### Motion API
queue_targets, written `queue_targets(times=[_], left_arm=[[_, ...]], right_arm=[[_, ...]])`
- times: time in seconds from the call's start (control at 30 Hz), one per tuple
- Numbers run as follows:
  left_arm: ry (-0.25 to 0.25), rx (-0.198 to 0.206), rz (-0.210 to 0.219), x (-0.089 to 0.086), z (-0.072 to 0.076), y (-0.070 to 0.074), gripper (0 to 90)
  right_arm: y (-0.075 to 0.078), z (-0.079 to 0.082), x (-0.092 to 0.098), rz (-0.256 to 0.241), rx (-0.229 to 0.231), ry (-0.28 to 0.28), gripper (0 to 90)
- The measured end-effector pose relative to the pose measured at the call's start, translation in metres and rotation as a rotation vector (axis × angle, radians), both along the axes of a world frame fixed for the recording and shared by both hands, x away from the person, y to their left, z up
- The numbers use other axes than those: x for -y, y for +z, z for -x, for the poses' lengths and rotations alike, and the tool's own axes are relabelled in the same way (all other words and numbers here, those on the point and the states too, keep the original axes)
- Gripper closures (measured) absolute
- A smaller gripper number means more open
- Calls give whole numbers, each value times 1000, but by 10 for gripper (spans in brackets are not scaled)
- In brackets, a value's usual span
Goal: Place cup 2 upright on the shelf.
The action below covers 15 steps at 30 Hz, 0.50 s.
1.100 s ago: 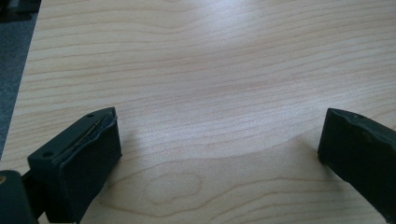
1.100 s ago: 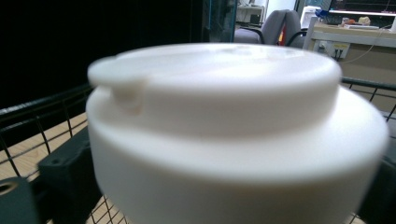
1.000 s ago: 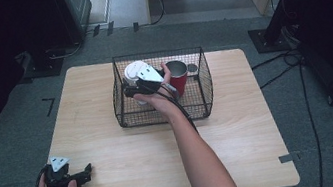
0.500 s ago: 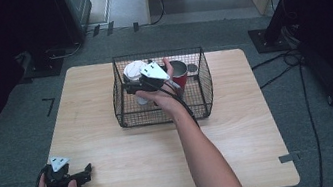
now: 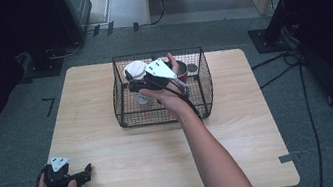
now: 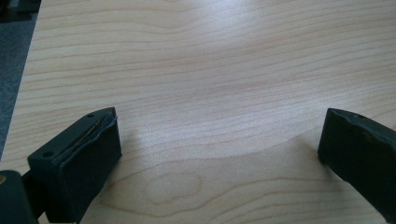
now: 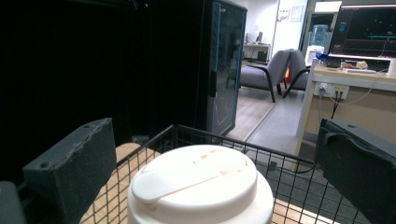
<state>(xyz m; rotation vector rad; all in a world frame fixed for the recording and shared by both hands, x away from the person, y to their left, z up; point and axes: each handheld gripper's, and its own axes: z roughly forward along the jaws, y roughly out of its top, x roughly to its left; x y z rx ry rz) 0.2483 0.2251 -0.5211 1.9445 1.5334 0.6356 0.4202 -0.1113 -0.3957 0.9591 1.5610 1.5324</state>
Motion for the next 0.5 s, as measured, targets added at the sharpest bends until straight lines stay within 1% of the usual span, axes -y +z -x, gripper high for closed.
queue_targets(times=[0.1,0.17,0.27,0.37,0.5], left_arm=[[0,0,0,0,0,0,0],[-1,0,0,0,0,0,0],[0,-1,0,0,0,0,0],[-1,-2,-2,0,0,0,0],[0,0,0,0,0,0,0]], right_arm=[[3,6,3,-2,5,-3,0],[4,10,5,17,14,-18,0],[6,17,7,30,25,-20,0],[8,23,11,28,29,-27,0],[9,30,18,18,24,-38,0]])
